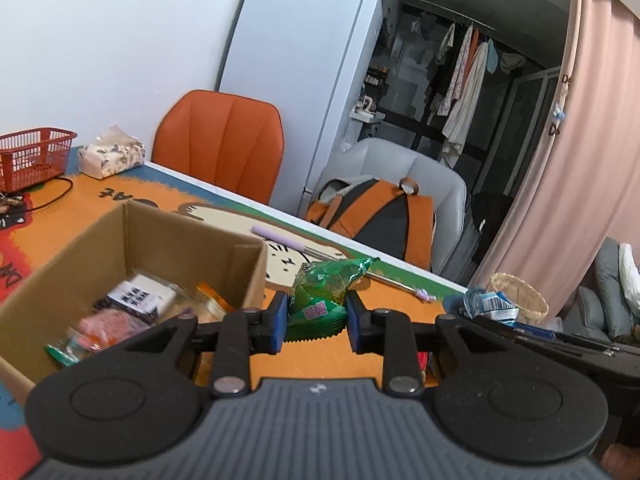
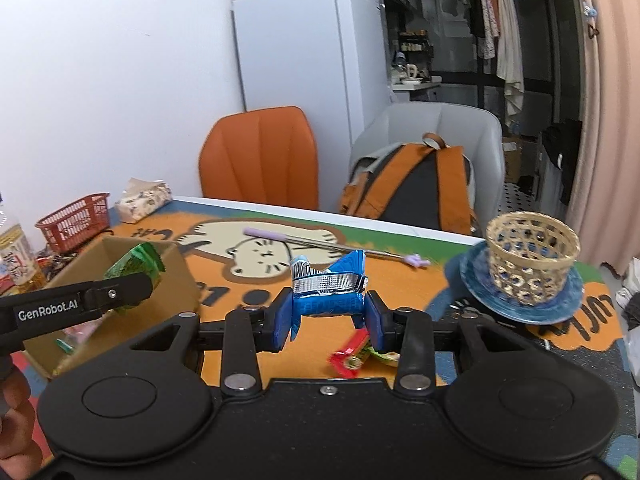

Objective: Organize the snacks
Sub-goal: 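Carry both snacks over the box and open both grippers to drop them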

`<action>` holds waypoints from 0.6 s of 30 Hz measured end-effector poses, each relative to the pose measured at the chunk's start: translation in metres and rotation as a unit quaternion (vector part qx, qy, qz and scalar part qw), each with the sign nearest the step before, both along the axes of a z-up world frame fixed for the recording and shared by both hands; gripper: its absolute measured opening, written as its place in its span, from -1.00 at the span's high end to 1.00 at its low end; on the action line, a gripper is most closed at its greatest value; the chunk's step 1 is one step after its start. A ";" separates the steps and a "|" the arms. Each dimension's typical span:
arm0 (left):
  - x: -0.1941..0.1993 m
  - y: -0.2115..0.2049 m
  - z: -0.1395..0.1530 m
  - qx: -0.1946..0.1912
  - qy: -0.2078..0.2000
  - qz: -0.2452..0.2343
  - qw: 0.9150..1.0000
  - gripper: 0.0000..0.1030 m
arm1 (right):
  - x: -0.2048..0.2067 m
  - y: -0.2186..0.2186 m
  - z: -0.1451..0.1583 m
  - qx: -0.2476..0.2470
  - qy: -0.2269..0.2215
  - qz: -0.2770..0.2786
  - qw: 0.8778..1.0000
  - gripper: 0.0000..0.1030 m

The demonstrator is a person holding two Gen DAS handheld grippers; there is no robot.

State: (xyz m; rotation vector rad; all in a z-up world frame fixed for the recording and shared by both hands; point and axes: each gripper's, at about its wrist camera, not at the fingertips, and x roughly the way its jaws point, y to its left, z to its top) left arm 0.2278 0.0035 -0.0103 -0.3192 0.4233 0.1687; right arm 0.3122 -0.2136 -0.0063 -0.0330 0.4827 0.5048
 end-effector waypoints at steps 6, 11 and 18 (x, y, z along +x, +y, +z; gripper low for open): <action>-0.005 0.016 0.009 0.000 -0.003 0.008 1.000 0.44 | -0.007 0.016 0.005 0.006 -0.007 0.014 1.000 0.25; -0.005 0.031 0.012 0.004 0.001 0.013 1.000 0.44 | -0.011 0.032 0.006 0.009 -0.008 0.026 1.000 0.25; -0.011 0.057 0.015 -0.001 0.000 0.025 1.000 0.44 | -0.017 0.056 0.010 0.008 -0.012 0.041 0.999 0.25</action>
